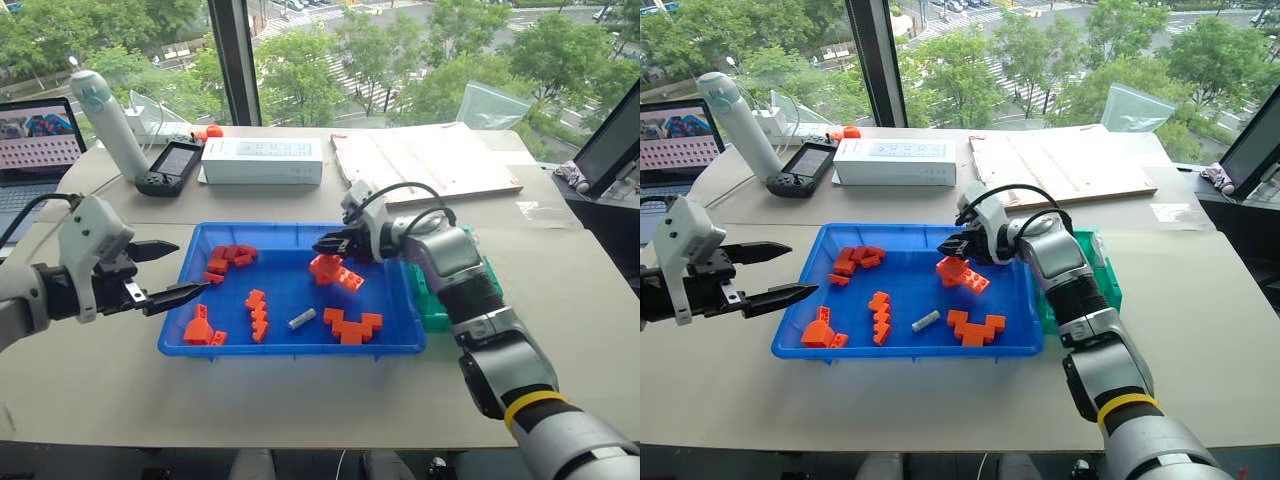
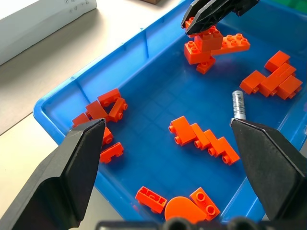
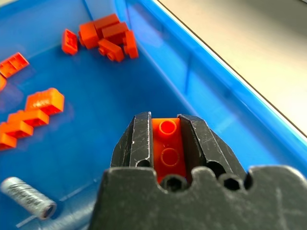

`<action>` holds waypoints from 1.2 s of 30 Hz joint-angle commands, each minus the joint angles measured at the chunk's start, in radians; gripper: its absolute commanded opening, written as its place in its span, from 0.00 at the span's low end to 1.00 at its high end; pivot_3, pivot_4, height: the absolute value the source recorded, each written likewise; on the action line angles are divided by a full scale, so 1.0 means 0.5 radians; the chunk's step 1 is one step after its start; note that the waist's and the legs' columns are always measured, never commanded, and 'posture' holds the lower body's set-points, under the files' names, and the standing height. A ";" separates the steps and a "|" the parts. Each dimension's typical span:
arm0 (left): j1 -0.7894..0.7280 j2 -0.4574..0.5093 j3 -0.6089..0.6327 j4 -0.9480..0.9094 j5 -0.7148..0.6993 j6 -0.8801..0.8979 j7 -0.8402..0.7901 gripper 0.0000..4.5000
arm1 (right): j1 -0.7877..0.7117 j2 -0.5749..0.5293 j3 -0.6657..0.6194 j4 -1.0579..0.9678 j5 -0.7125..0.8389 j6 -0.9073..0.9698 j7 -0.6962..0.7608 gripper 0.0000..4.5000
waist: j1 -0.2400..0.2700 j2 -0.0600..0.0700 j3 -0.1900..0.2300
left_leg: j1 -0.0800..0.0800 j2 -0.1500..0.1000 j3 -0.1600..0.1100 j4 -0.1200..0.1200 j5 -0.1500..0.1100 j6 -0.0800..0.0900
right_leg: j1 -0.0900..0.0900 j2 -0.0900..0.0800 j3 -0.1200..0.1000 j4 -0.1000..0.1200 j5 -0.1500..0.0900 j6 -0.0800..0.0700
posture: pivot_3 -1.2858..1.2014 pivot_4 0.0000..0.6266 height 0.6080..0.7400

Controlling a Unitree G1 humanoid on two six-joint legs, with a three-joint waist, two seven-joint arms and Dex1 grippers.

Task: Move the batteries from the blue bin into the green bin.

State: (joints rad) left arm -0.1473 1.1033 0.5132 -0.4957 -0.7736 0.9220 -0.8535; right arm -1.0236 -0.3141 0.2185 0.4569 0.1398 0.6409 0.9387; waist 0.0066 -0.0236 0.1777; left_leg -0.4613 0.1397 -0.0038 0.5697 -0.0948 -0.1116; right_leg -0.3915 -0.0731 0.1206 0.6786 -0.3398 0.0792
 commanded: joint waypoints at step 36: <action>-0.034 0.017 -0.002 -0.021 0.022 -0.046 -0.019 1.00 | 0.098 -0.156 0.766 -0.140 -0.429 -1.307 1.080 0.68 | 0.015 -0.001 0.000 | 0.000 0.000 0.000 0.004 -0.002 -0.002 | 0.005 0.000 -0.001 -0.004 0.000 0.001 | 0.52 0.24 0.94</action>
State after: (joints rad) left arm -0.1602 1.1051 0.4649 -0.4845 -0.7539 0.8989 -0.8659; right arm -0.9589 -0.3926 0.6068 0.3888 -0.0620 0.0073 1.4715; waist 0.0139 -0.0241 0.1778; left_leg -0.4612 0.1397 -0.0039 0.5720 -0.0956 -0.1125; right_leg -0.3891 -0.0732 0.1201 0.6765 -0.3400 0.0795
